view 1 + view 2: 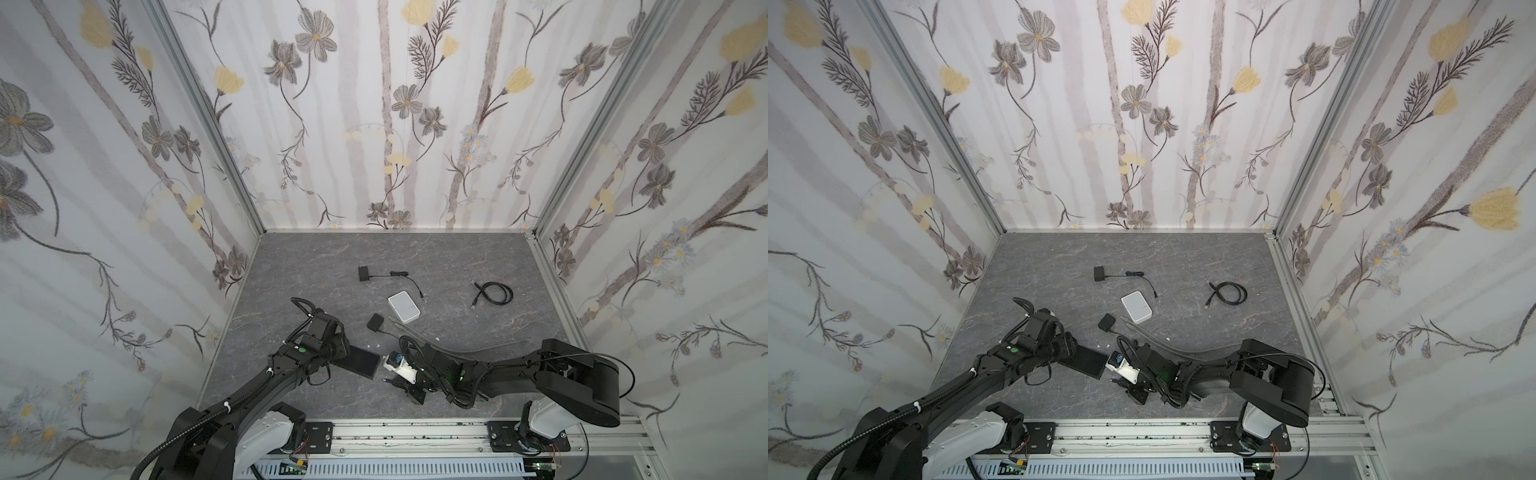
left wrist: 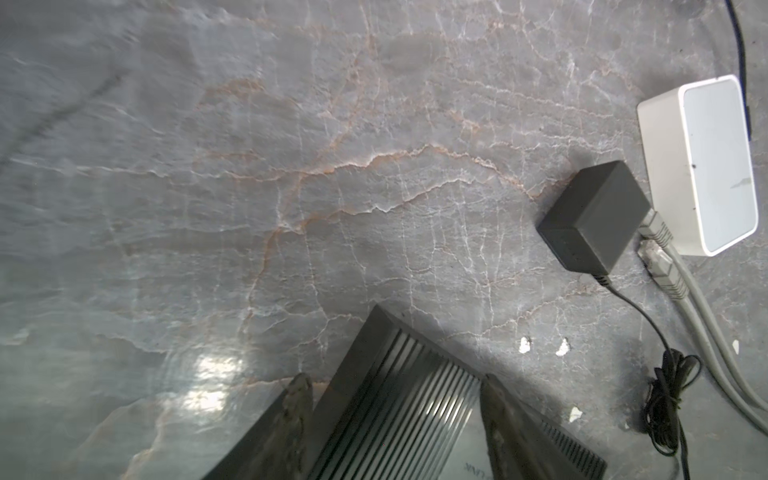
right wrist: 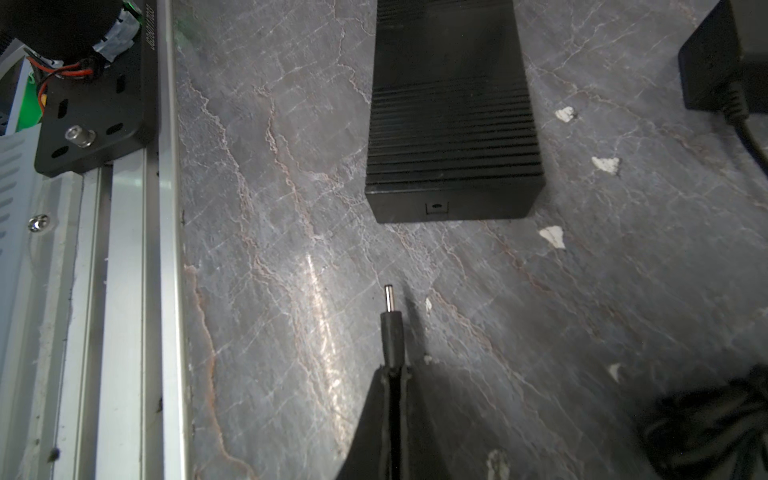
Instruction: Insert the plug into the switch port
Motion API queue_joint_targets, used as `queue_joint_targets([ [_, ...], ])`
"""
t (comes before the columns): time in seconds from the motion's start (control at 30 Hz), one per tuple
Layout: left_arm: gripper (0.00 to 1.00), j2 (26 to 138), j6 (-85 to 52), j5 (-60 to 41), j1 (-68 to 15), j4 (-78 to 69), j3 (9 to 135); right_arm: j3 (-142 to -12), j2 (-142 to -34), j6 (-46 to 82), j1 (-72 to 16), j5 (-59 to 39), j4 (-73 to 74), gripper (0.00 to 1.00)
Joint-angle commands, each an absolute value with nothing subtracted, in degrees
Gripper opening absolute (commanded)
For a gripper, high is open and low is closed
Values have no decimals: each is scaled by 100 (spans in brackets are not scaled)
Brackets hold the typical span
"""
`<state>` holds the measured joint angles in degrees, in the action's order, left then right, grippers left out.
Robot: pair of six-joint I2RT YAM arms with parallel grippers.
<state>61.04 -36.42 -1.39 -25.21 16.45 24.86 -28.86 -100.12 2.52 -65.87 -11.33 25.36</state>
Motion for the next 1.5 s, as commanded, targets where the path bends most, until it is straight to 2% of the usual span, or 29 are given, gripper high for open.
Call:
queue_joint_targets([
  [0.0, 60, 6264, -3626, -520, -2505, 1194, 2457, -2954, -10083, 222, -6592, -1165, 2847, 0],
  [0.63, 57, 6240, -3691, -672, -2505, 1223, 2294, -2963, -10218, 516, -6508, -587, 3120, 0],
  [1.47, 58, 6260, -3669, -721, -2505, 1211, 2289, -3008, -10300, 558, -6496, -795, 3226, 0],
])
